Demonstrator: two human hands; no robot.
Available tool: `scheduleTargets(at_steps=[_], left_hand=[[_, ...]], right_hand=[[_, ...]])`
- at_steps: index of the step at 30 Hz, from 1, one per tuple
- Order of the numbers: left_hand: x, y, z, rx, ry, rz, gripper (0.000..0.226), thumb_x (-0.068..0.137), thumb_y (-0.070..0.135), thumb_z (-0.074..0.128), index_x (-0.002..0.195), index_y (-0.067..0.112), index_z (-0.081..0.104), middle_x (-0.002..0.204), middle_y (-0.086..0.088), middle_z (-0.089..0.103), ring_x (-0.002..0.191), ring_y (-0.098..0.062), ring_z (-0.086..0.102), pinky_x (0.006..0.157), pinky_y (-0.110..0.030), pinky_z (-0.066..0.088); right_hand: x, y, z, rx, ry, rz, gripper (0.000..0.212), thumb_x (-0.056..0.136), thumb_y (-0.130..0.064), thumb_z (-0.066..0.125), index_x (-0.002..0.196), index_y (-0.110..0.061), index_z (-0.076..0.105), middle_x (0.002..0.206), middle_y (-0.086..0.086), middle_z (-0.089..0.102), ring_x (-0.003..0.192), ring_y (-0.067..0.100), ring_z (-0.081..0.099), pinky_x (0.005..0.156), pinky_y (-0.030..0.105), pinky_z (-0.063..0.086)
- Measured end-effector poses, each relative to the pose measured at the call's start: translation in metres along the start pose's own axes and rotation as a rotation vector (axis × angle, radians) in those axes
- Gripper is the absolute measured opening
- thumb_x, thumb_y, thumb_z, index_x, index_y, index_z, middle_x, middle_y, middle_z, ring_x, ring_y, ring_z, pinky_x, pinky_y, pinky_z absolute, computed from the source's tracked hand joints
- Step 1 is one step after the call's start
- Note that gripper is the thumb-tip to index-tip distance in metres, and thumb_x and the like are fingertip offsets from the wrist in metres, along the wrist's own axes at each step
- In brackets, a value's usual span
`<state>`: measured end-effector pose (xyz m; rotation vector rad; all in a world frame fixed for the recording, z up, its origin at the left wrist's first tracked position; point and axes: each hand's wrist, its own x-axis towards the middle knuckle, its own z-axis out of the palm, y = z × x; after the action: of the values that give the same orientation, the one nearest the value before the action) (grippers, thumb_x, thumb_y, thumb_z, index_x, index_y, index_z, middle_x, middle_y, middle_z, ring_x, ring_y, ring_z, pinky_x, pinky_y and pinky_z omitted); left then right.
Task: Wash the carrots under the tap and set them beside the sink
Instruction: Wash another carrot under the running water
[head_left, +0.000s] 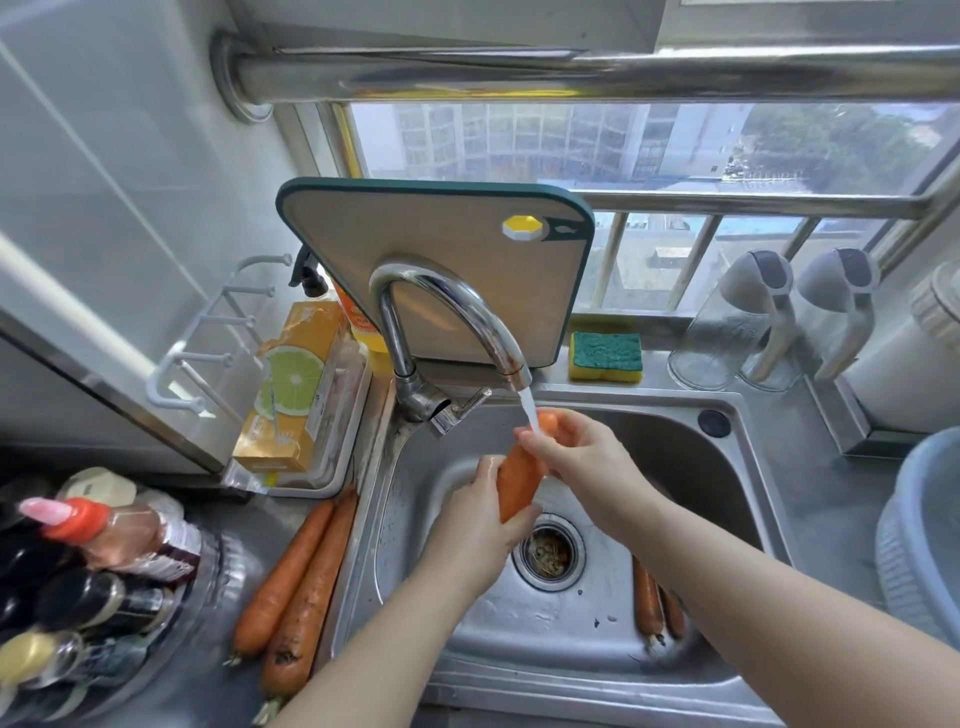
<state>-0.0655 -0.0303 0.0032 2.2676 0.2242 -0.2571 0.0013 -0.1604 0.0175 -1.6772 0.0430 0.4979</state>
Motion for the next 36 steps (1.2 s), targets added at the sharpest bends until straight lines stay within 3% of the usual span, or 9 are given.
scheduleTargets(at_steps=[4,7,11,14,19,26,28,31,36], left_hand=[[-0.006,-0.003,0.01,0.109,-0.007,0.045,0.053,0.091,0.039,0.054,0.136,0.027,0.029,0.129,0.003,0.046,0.119,-0.02,0.048,0.095,-0.035,0.043],[-0.011,-0.004,0.014,0.106,-0.051,0.03,0.064,0.095,0.032,0.05,0.146,0.027,0.012,0.139,-0.001,0.032,0.127,-0.025,0.042,0.101,-0.038,0.039],[-0.014,-0.001,0.018,0.101,-0.037,0.01,0.06,0.095,0.029,0.05,0.143,0.02,0.015,0.134,-0.002,0.03,0.121,-0.026,0.046,0.095,-0.036,0.041],[-0.01,-0.002,0.015,0.106,0.017,-0.004,0.053,0.095,0.026,0.051,0.138,0.018,0.023,0.132,-0.004,0.032,0.12,-0.027,0.045,0.097,-0.04,0.04],[-0.005,-0.007,0.006,0.243,0.009,0.041,0.053,0.094,0.031,0.051,0.139,0.019,0.025,0.133,-0.004,0.031,0.123,-0.027,0.041,0.102,-0.04,0.035],[0.0,-0.005,0.001,0.175,-0.065,0.046,0.056,0.094,0.03,0.052,0.141,0.021,0.024,0.132,-0.003,0.033,0.123,-0.026,0.043,0.101,-0.038,0.036],[-0.002,-0.006,0.001,0.058,-0.104,0.02,0.056,0.093,0.03,0.054,0.14,0.024,0.025,0.131,0.0,0.035,0.122,-0.02,0.044,0.097,-0.029,0.036],[-0.004,-0.009,-0.003,-0.075,-0.165,0.005,0.054,0.091,0.031,0.056,0.138,0.032,0.028,0.129,0.007,0.039,0.119,-0.011,0.045,0.095,-0.024,0.033],[-0.004,-0.009,-0.018,-0.191,-0.225,-0.006,0.056,0.091,0.028,0.059,0.138,0.035,0.029,0.131,0.013,0.046,0.118,-0.006,0.047,0.097,-0.025,0.036]], right_hand=[[0.001,0.004,0.004,0.13,-0.025,0.093,0.029,0.08,-0.02,0.071,0.106,-0.019,0.059,0.1,0.01,0.069,0.1,0.027,0.066,0.094,0.052,0.05],[-0.003,0.004,0.015,0.092,0.023,0.055,0.005,0.091,-0.016,0.057,0.092,-0.012,0.058,0.085,0.008,0.068,0.087,0.024,0.064,0.093,0.046,0.049],[-0.001,-0.007,0.03,0.121,0.165,-0.011,0.042,0.099,-0.017,0.037,0.062,-0.013,0.055,0.057,0.007,0.058,0.061,0.024,0.057,0.069,0.038,0.05],[0.004,-0.017,0.036,0.472,0.198,0.136,0.033,0.099,-0.006,0.034,0.076,-0.007,0.058,0.055,0.006,0.048,0.057,0.021,0.047,0.061,0.031,0.045],[0.004,-0.02,0.023,0.794,0.039,0.336,0.026,0.092,0.002,0.04,0.1,-0.008,0.062,0.054,0.0,0.053,0.064,0.016,0.047,0.07,0.029,0.043],[0.013,-0.013,0.025,1.162,0.193,0.386,0.017,0.097,-0.003,0.042,0.099,-0.011,0.057,0.052,-0.002,0.049,0.054,0.009,0.04,0.064,0.02,0.039],[0.008,-0.014,0.022,1.072,0.211,0.338,0.017,0.095,0.001,0.046,0.099,-0.012,0.058,0.063,0.003,0.056,0.058,0.01,0.047,0.061,0.021,0.045],[-0.001,-0.011,0.008,0.582,0.238,0.215,0.013,0.093,-0.005,0.055,0.101,-0.013,0.063,0.078,0.002,0.067,0.073,0.013,0.06,0.074,0.029,0.046],[-0.011,-0.016,-0.019,-0.207,0.142,0.004,0.015,0.091,-0.024,0.062,0.098,-0.017,0.072,0.09,-0.006,0.072,0.086,0.003,0.065,0.067,0.01,0.044]])
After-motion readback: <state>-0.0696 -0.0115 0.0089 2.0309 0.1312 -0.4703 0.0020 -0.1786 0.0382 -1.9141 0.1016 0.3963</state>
